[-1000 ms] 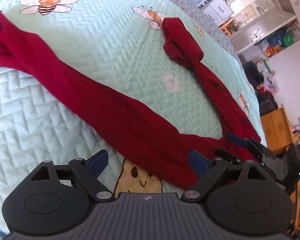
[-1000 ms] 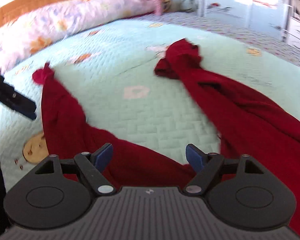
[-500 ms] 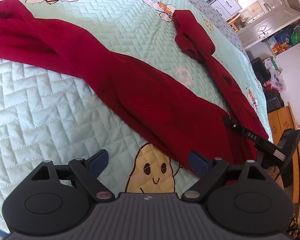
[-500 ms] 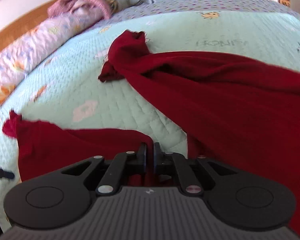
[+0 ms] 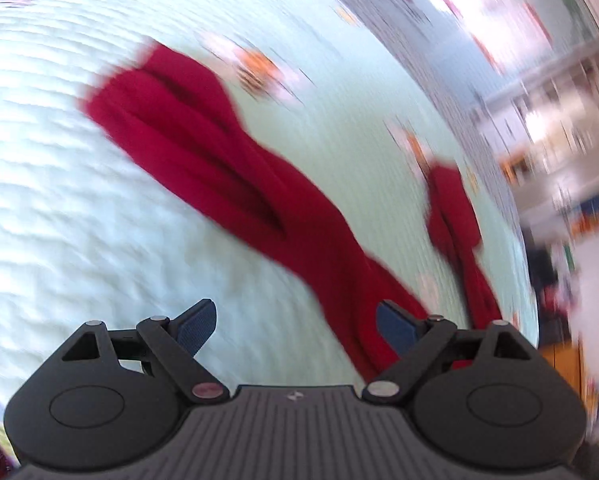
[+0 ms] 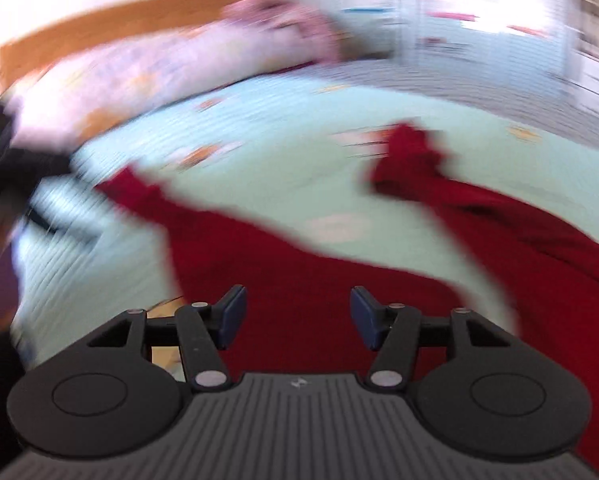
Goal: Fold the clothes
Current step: 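Move the open left gripper toward the red sweater sleeve cuff, then close the left gripper on the sleeve cuff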
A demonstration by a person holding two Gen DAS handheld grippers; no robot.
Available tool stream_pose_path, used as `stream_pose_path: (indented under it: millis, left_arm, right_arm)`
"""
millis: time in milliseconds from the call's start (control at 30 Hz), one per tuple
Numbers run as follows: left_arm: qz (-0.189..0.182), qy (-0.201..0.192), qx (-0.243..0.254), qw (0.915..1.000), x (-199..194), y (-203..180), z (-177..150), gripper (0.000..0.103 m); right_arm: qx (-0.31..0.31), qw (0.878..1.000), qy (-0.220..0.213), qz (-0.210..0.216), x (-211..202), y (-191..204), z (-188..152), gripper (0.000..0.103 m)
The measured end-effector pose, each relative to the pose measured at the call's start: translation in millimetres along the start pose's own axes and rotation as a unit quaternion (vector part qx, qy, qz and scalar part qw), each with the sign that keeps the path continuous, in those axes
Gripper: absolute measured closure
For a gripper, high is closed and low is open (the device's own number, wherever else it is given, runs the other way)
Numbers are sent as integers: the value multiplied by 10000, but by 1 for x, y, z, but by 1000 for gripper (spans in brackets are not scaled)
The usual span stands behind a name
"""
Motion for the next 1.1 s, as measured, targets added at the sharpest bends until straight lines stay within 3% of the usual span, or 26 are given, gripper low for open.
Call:
stream_pose_path:
  millis: [133,267,367,433,500,767,1000,1067,1100]
  left_arm:
    - [242,-556,-671,9959,-23,36,24,12]
    - [69,-824,-1101,9905,-32,52,43,12]
    - [-221,-911,-1257,9876,-34,50,61,12]
    - [-330,-955,-1222,9873,-30,39,70,12]
    - [-258,-937,-1132,9888,-21,29,79,12]
    - [-72,-825,-956,9920,22,6,122,12]
    - [777,-347,-847,9928,63,12,130,14]
    - [1018,-278,-802,9912,71,14,130,20]
    - [1148,-253,-738,9903,75,14,130,32]
  right_arm:
    - [-843,9954,72,461,41,52,3,47]
    - [-1526,9881,157,151,71,79,5,48]
    - [-1401,9900,187,-1,77,79,11,49]
    - [-1272,9916,210,-92,76,75,10,57]
    - [-1163,9928,228,-156,76,71,7,66]
    - [-980,9949,185,-151,85,66,3,66]
    - [-952,9953,146,-139,85,66,2,66]
    - [-939,9954,136,-136,85,66,2,66]
    - [-943,9954,134,-137,85,66,1,66]
Point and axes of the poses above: each gripper's, at about its wrist camera, not at the fingertips, and x roughly the way its jaws point, y to its left, z to its top, the point moved 4 cm from there along x, roughly the way its jaws point, and after that the axes turned 1 degree about -x, right-handed, at the moved point
